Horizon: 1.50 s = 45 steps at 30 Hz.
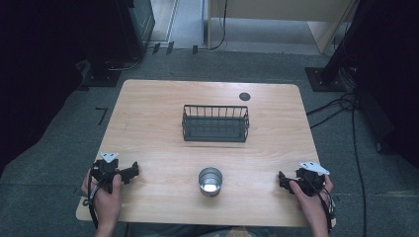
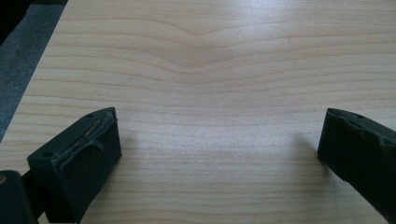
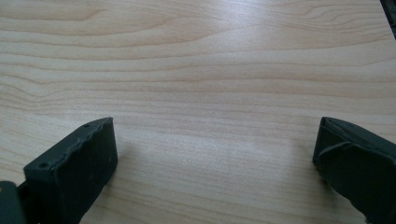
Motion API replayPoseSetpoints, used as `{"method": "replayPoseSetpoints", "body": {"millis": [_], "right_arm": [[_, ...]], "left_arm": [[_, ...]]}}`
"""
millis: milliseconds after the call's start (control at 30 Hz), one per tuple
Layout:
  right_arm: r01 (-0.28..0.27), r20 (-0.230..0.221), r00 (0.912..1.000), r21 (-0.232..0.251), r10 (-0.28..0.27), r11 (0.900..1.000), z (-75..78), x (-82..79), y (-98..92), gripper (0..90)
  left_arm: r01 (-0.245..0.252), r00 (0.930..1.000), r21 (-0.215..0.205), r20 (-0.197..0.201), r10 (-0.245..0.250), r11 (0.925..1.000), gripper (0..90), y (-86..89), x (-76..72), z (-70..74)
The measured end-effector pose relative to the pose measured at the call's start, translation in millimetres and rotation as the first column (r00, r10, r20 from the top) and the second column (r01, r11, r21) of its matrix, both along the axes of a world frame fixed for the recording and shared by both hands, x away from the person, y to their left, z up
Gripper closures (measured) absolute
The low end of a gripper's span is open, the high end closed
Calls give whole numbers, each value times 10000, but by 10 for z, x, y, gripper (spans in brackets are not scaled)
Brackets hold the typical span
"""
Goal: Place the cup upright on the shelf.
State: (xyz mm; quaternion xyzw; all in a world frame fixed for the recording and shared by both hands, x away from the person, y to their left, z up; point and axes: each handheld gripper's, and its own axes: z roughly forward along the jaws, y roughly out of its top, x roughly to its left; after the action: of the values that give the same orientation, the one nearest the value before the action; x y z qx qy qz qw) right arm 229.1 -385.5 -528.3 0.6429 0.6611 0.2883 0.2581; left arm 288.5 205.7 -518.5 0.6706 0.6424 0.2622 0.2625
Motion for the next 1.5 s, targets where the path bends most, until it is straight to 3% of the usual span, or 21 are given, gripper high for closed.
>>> {"method": "replayPoseSetpoints", "body": {"millis": [267,400,767,1000,1133,1500], "right_arm": [[179,13,9998,213,-179,9996,7,-24,-10,0],[170,319,9993,507,-187,9986,87,-51,25,0],[-702,889,9938,370,667,9968,399,-18,342,0],[-1620,1321,9791,467,1547,9857,599,16,669,0],[-2274,1579,9641,771,2133,9708,708,50,893,0],[-3148,1838,9373,818,2962,9456,829,62,1281,0]], "left_arm": [[3,10000,5,1,-3,10000,0,0,0,0],[-1,10000,-4,-3,1,10000,0,0,0,0],[1,10000,-4,1,-1,10000,0,0,0,0],[-3,10000,-4,-2,3,10000,0,-1,0,0],[-1,10000,-5,-2,1,10000,0,-1,0,0],[1,10000,-2,1,-1,10000,0,-1,0,0]]}}
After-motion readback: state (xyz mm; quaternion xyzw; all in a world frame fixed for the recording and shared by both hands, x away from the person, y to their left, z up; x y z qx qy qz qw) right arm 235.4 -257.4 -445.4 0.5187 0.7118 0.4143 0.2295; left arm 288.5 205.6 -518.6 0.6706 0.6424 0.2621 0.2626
